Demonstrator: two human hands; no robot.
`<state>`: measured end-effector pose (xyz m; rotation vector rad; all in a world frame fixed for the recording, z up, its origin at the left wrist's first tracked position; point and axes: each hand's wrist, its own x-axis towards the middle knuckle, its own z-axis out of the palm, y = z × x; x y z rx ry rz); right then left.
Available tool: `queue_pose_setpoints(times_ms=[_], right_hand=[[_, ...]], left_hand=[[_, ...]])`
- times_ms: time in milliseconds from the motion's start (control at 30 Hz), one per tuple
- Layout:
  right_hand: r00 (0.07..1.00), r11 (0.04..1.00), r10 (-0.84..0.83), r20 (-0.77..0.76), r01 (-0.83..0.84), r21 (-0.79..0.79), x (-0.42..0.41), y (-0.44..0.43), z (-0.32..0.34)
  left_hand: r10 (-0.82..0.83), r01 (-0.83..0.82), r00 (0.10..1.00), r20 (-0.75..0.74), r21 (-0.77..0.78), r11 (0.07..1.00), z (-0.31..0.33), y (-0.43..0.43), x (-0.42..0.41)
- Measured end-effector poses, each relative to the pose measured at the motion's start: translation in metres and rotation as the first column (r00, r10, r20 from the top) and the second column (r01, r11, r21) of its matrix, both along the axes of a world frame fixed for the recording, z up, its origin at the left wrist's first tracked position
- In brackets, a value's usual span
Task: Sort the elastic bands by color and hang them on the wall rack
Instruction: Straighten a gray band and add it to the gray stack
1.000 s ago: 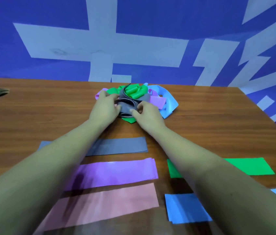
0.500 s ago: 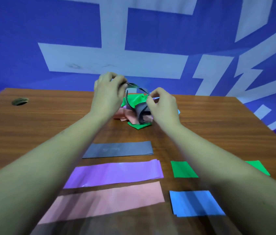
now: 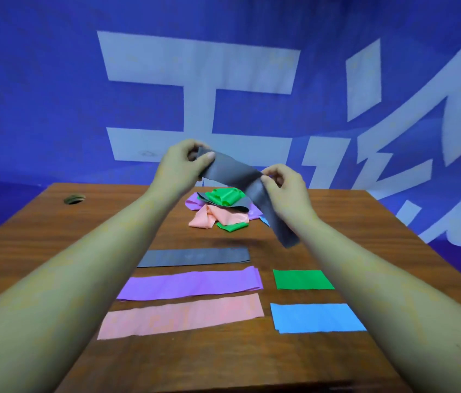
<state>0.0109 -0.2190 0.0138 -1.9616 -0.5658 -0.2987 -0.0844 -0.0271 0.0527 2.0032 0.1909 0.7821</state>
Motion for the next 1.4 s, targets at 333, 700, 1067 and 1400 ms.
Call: queue_pose_setpoints(times_ms=[333,700,1067,1400], right_hand=[[0.962,0.963,0.234,-0.144,-0.25,-0.104,-0.034,-0.043,0.026],[0.892,0.899,0.439,-0.109,-0.438,0.034,-0.086,-0.05,0.093],[0.927,0.937,0.336,-0.166,-0.311,0.157,-0.1,-0.044,0.122],[0.946,0.978,0.206,-0.249,-0.196,0.064,-0.093,-0.038,0.135]], left_hand=[[-0.152,0.169,0.982,0.112,-0.169,0.971,0.037,-0.034,-0.041],[-0.291,0.306,0.947,0.134,-0.109,0.946,0.054,-0.062,-0.055],[-0.423,0.412,0.906,-0.003,-0.228,0.882,0.019,-0.064,-0.072],[-0.553,0.47,0.777,-0.3,-0.309,0.827,-0.013,-0.057,-0.087]])
